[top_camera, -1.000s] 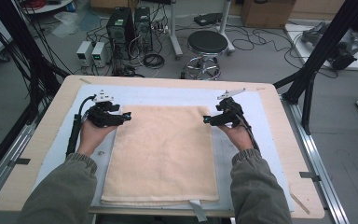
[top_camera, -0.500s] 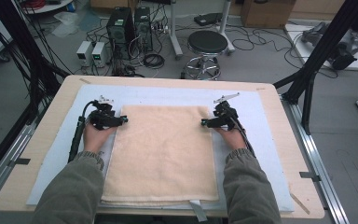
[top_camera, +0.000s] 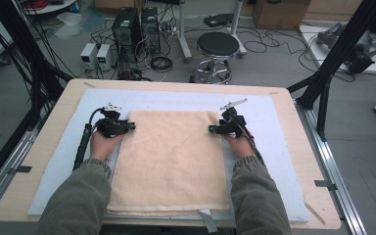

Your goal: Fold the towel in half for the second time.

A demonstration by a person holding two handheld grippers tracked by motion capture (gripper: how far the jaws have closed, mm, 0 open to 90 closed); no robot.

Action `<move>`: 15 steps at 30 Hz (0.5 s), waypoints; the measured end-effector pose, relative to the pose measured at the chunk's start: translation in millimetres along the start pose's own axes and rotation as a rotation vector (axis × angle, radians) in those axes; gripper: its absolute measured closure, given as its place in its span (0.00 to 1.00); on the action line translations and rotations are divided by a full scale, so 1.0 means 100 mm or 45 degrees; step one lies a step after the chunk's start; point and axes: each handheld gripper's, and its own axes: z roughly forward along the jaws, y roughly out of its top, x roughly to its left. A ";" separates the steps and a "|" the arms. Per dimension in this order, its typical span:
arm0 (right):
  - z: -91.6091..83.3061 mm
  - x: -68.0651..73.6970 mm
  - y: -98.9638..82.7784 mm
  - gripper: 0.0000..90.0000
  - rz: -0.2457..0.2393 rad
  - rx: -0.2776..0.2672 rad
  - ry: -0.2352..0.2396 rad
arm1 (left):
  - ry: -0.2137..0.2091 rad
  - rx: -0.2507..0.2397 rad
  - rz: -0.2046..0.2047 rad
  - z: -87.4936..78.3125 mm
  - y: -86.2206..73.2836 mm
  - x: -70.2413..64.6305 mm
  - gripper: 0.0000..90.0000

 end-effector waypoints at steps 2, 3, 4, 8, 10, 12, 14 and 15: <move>0.00 -0.01 0.00 0.61 0.002 -0.007 0.002 | -0.025 0.002 -0.001 0.00 0.00 0.00 0.81; 0.00 0.00 0.00 0.64 0.016 -0.004 0.004 | -0.038 0.001 -0.003 0.00 0.00 0.00 0.86; 0.00 -0.01 0.00 0.66 0.016 -0.003 0.010 | -0.041 0.001 0.003 0.00 0.00 -0.01 0.88; 0.01 0.00 0.01 0.85 0.018 -0.005 0.085 | -0.058 0.002 -0.029 0.00 0.00 0.01 0.90; 0.01 0.00 0.01 0.88 0.016 -0.005 0.097 | -0.051 0.001 -0.028 0.00 0.00 0.01 0.91; 0.01 0.01 0.01 0.90 0.023 -0.005 0.102 | -0.041 0.005 -0.019 -0.01 0.01 0.01 0.91; 0.01 0.01 0.01 0.91 0.007 -0.001 0.099 | -0.017 0.000 -0.004 -0.03 0.01 0.00 0.93; 0.00 0.02 0.02 0.92 -0.007 0.002 0.092 | -0.011 -0.003 0.008 -0.04 0.02 -0.01 0.93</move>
